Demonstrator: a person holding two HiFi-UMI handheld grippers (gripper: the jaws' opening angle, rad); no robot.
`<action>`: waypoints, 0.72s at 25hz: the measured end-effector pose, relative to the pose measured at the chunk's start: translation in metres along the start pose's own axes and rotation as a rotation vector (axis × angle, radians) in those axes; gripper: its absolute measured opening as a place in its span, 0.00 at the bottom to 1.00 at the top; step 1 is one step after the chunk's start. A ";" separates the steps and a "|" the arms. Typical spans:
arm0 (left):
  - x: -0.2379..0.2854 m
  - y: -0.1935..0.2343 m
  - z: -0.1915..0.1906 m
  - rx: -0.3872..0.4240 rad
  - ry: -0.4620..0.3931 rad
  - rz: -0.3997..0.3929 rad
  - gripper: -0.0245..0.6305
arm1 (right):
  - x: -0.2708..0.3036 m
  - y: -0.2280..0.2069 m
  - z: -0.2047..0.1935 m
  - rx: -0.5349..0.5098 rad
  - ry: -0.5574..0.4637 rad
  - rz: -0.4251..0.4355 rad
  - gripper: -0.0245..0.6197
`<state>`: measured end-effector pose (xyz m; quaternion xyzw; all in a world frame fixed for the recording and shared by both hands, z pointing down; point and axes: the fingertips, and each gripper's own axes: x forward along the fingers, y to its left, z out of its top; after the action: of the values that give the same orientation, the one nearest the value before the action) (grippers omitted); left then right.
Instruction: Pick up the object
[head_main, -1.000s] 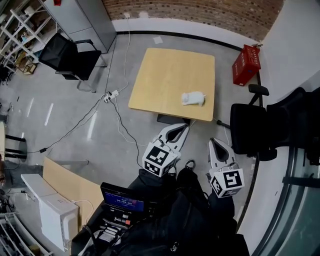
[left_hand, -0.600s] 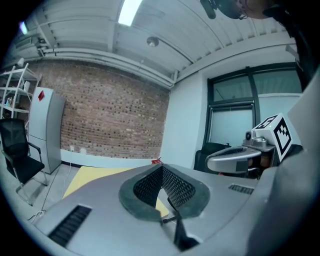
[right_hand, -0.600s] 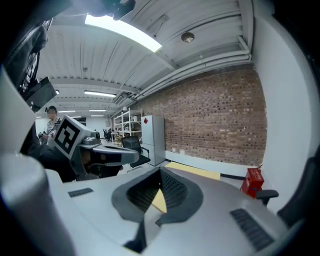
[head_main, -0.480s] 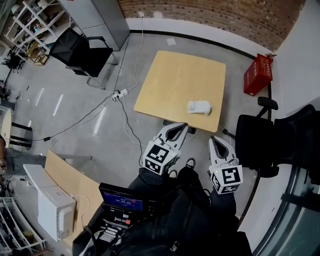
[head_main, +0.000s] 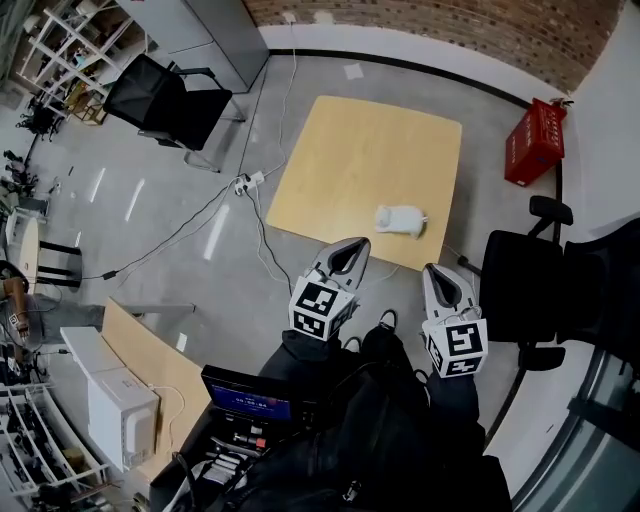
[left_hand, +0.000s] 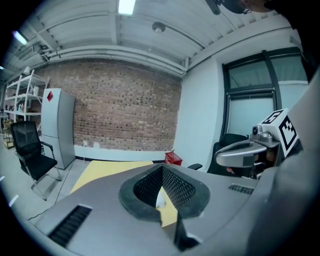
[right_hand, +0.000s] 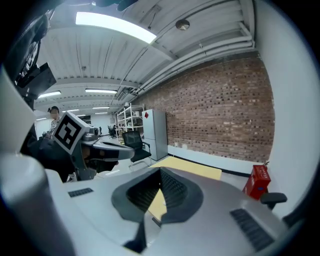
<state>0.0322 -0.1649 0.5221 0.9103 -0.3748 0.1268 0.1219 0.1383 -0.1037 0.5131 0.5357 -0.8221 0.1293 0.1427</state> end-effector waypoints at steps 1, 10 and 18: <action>0.006 0.003 -0.002 -0.002 0.009 0.012 0.04 | 0.004 -0.006 -0.002 0.004 0.005 0.008 0.04; 0.051 0.019 -0.043 -0.052 0.124 0.059 0.04 | 0.053 -0.036 -0.043 -0.077 0.119 0.085 0.04; 0.063 0.034 -0.105 -0.104 0.240 0.065 0.04 | 0.111 -0.042 -0.112 -0.285 0.321 0.120 0.04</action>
<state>0.0361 -0.1959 0.6455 0.8685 -0.3927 0.2189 0.2086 0.1448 -0.1731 0.6610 0.4329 -0.8291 0.1037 0.3382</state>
